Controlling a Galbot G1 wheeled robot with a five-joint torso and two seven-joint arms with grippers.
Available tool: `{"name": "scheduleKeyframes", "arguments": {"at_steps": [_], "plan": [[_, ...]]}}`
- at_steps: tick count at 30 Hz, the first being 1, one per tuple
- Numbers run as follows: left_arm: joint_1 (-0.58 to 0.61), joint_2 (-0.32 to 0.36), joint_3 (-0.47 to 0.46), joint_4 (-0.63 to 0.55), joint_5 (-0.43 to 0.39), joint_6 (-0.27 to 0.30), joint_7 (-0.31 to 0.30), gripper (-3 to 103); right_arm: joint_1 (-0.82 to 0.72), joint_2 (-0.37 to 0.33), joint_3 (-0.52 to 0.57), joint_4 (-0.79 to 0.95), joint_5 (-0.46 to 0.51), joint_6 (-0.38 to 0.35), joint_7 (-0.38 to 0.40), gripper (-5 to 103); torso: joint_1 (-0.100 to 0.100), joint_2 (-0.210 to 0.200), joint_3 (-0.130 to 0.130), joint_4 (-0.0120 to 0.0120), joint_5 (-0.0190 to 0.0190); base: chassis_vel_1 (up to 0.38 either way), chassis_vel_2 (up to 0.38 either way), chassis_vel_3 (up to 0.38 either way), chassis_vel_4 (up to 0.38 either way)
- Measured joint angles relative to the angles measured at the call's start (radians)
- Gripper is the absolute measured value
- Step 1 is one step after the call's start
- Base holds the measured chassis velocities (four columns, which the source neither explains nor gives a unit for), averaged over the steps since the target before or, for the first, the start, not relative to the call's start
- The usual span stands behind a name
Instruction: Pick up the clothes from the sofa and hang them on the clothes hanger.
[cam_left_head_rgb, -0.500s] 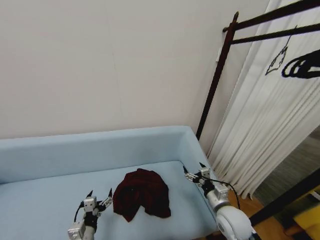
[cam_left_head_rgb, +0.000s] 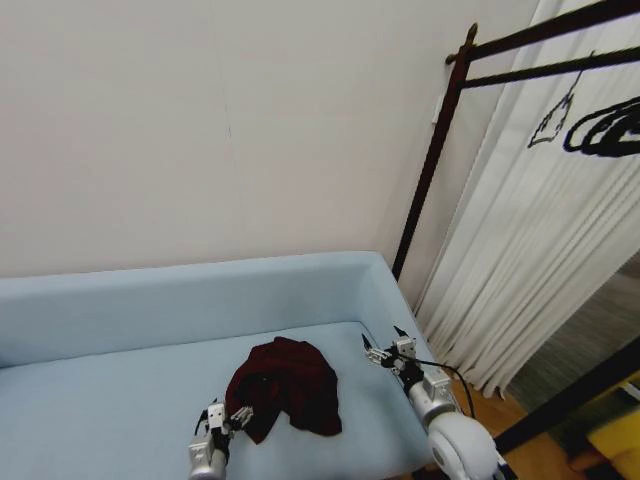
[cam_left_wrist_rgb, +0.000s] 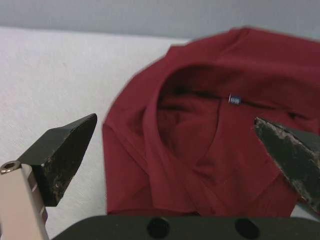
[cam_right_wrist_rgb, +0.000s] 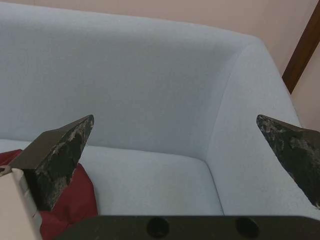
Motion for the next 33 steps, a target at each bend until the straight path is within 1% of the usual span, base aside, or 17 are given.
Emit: {"name": "scheduleKeyframes", "arguments": {"at_steps": [3,7,8,9,11,12,16,18,21,22,24,25,27,28,30,31,33], "plan": [[-0.026,-0.017,0.012,0.035,-0.003,0.012,-0.032,100,0.004,-0.001,-0.012,-0.007,-0.002,0.002,0.003,100,0.000,0.000,0.000,0.0001,0.0000,0.000,0.000,0.000,0.000],[-0.029,-0.026,0.013,0.044,-0.002,0.018,-0.047,101,0.010,-0.003,-0.021,-0.014,-0.002,0.002,0.007,100,0.000,0.000,0.000,0.0002,0.0001,0.000,0.000,0.000,0.000],[-0.028,-0.029,0.012,0.046,-0.002,0.020,-0.050,98,0.014,-0.004,-0.024,-0.019,-0.002,0.002,0.008,100,0.000,0.000,0.000,0.0002,0.0001,0.000,0.000,0.000,0.000],[-0.028,-0.029,0.012,0.046,-0.002,0.020,-0.050,98,0.014,-0.004,-0.024,-0.019,-0.002,0.002,0.008,100,0.000,0.000,0.000,0.0002,0.0001,0.000,0.000,0.000,0.000],[-0.026,-0.035,0.009,0.051,0.000,0.022,-0.054,89,0.023,-0.006,-0.034,-0.029,-0.002,0.002,0.010,100,0.000,0.000,0.000,0.0002,0.0001,0.000,0.000,0.000,0.000],[-0.026,-0.035,0.009,0.051,0.000,0.022,-0.054,89,0.023,-0.006,-0.034,-0.029,-0.002,0.002,0.010,100,0.000,0.000,0.000,0.0002,0.0001,0.000,0.000,0.000,0.000],[-0.025,-0.037,0.003,0.065,0.013,0.023,-0.059,68,0.043,-0.006,-0.065,-0.046,-0.003,0.002,0.016,100,0.000,0.000,0.000,0.0002,0.0001,0.000,0.000,0.000,0.000],[-0.025,-0.037,0.002,0.068,0.014,0.023,-0.059,68,0.048,-0.006,-0.074,-0.049,-0.003,0.002,0.018,100,0.000,0.000,0.000,0.0002,0.0001,0.000,0.000,0.000,0.000],[-0.030,-0.037,0.000,0.081,0.014,0.024,-0.060,52,0.064,-0.005,-0.097,-0.057,-0.004,0.002,0.026,100,0.000,0.000,0.000,0.0002,0.0001,0.000,0.000,0.000,0.000],[-0.030,-0.037,0.000,0.081,0.014,0.024,-0.060,52,0.064,-0.005,-0.097,-0.057,-0.004,0.002,0.026,100,0.000,0.000,0.000,0.0002,0.0001,0.000,0.000,0.000,0.000],[-0.033,-0.037,0.001,0.089,0.014,0.024,-0.062,41,0.071,-0.007,-0.104,-0.060,-0.004,0.002,0.028,100,0.000,0.000,0.000,0.0002,0.0001,0.000,0.000,0.000,0.000],[-0.034,-0.038,0.002,0.090,0.014,0.024,-0.063,41,0.073,-0.008,-0.107,-0.061,-0.004,0.002,0.030,100,0.000,0.000,0.000,0.0002,0.0000,0.000,0.000,0.000,0.000],[-0.035,-0.040,0.005,0.090,0.015,0.027,-0.063,30,0.075,-0.011,-0.108,-0.062,-0.004,0.002,0.031,100,0.000,0.000,0.000,0.0002,0.0001,0.000,0.000,0.000,0.000],[-0.035,-0.040,0.005,0.090,0.015,0.027,-0.063,30,0.075,-0.011,-0.108,-0.062,-0.004,0.002,0.031,100,0.000,0.000,0.000,0.0002,0.0001,0.000,0.000,0.000,0.000],[-0.036,-0.042,0.009,0.090,0.015,0.032,-0.064,19,0.075,-0.012,-0.108,-0.062,-0.004,0.001,0.031,100,0.000,0.000,0.000,0.0002,0.0000,0.000,0.000,0.000,0.000],[-0.037,-0.043,0.011,0.091,0.015,0.033,-0.065,19,0.075,-0.012,-0.108,-0.062,-0.004,0.001,0.031,100,0.000,0.000,0.000,0.0001,0.0000,0.000,0.000,0.000,0.000],[-0.037,-0.044,0.015,0.096,0.016,0.034,-0.067,9,0.073,-0.012,-0.108,-0.061,-0.004,0.000,0.032,100,0.000,0.000,0.000,0.0002,0.0001,0.000,0.000,0.000,0.000]]}}
